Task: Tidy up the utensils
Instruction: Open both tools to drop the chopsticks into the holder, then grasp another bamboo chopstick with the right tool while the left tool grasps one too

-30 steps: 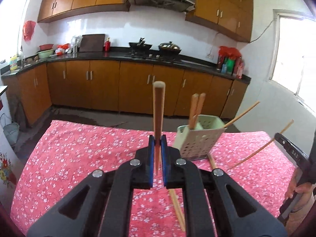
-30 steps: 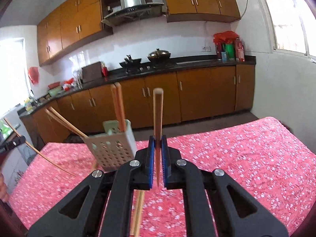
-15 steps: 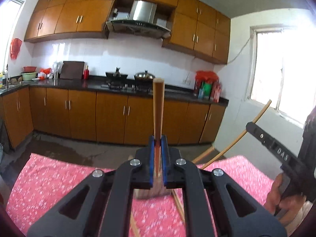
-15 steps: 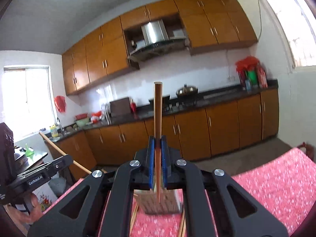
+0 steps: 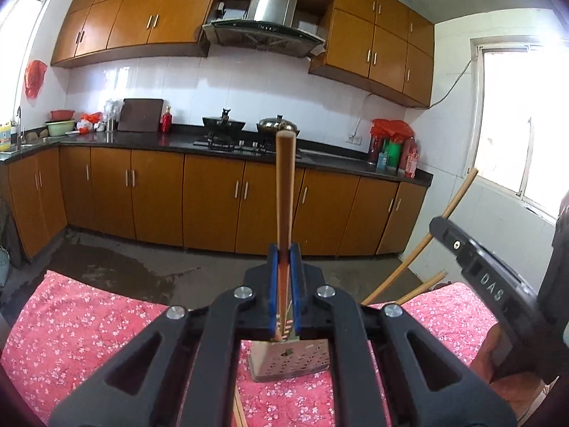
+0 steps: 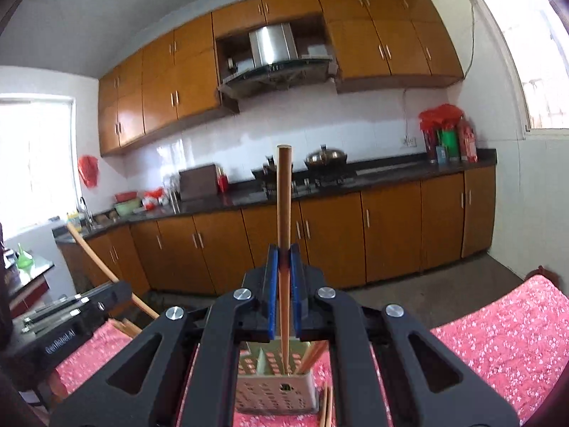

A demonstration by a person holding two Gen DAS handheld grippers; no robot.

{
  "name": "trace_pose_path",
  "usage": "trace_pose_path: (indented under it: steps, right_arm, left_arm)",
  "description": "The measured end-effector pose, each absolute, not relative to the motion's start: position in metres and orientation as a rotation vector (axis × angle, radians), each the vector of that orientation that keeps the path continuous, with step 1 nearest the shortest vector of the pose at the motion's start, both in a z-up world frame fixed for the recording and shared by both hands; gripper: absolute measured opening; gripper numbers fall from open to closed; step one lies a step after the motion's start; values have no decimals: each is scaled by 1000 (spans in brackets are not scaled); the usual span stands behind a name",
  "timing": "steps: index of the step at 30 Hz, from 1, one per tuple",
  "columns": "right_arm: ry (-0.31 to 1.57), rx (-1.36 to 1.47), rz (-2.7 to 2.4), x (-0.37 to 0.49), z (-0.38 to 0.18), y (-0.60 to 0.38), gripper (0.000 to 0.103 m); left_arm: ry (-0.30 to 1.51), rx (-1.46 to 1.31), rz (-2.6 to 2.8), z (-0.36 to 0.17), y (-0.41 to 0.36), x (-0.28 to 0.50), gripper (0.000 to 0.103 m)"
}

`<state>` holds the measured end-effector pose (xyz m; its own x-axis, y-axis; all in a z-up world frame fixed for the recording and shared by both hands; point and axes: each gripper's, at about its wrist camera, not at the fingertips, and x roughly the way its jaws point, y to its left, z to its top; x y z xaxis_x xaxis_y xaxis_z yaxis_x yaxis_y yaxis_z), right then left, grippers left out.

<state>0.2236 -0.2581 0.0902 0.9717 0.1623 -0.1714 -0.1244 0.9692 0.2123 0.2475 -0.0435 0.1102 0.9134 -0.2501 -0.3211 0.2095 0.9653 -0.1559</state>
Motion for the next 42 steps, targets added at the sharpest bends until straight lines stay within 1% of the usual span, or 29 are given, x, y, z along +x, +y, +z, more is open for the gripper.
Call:
trace_pose_path:
  steps: [2,4,6,7,11,14,17,19,21,25,28,30,34,40,42]
  right_arm:
    - [199,216,147,221,89,-259,8]
    - [200,212,146,219,91,-259,13]
    - [188,203,134,213,95,-260,32]
    - [181,199,132,210,98,-261,34]
    - [165,193,119,197,109,-266,34]
    - [175,196,93,185,114,-276,34]
    - [216,205,70,170,106,-290,34]
    - [271,216,51,162,91,-302,34]
    - [345,226,29,160,70,-311,34]
    - [566,261,22,168,1,-319,34]
    - [743,274,90,179,-53,-306,26]
    - [831,267,150,184,-81,-290,18]
    - [900,254,188,188,-106,-269,15]
    - [937,220,183,191,-119,-261,13]
    - [930,204,168,192,-121,-260,8]
  left_arm:
    - [350,-116,-236,108,-43,250,8]
    - [345,-117,-230,109,-42,250,10]
    - [336,-118,-232,112,-40,246,13]
    - [330,-115,-231,114,-40,245,16]
    - [311,-118,-220,123,-35,237,20]
    - [295,-136,-201,132,-25,224,26]
    - [291,-138,-171,135,-11,206,29]
    - [298,-140,-153,132,1,192,32]
    - [321,-137,-127,120,14,178,34]
    - [411,-109,-51,79,33,164,34]
    - [535,-82,-6,37,40,171,34]
    - [606,-92,-7,13,44,175,34]
    - [727,-126,-30,-28,43,181,34]
    - [800,-146,-63,-56,35,183,34]
    - [818,-153,-75,-60,31,186,34]
